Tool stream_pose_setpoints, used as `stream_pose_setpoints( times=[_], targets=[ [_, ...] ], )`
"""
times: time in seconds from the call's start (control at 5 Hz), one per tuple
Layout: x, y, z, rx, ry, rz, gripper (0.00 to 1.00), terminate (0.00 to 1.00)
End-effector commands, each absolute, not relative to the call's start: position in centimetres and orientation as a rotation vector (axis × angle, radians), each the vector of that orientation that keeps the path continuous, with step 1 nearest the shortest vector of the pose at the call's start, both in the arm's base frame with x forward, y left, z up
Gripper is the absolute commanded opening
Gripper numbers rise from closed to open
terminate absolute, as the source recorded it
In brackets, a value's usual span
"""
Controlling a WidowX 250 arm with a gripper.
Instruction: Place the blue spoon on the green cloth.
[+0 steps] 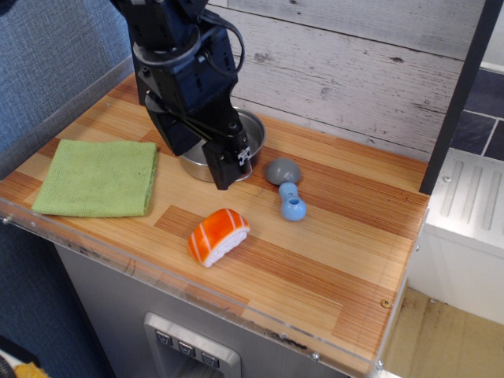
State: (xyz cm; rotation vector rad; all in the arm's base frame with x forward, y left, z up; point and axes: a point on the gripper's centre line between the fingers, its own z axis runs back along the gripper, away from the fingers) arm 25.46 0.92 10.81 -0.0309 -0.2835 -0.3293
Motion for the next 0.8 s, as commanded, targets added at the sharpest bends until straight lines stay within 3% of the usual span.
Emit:
stream_pose_setpoints(
  times=[0.0,0.4,0.6],
  targets=[
    [25.5,0.9,10.8,-0.031,-0.283,-0.329,1.0,0.0],
    [29.9,-2.1,12.1,-0.05,-0.288,-0.304,1.0,0.0],
    [30.2,-3.0,11.3,-0.115,-0.262,-0.13,1.0,0.0]
  ],
)
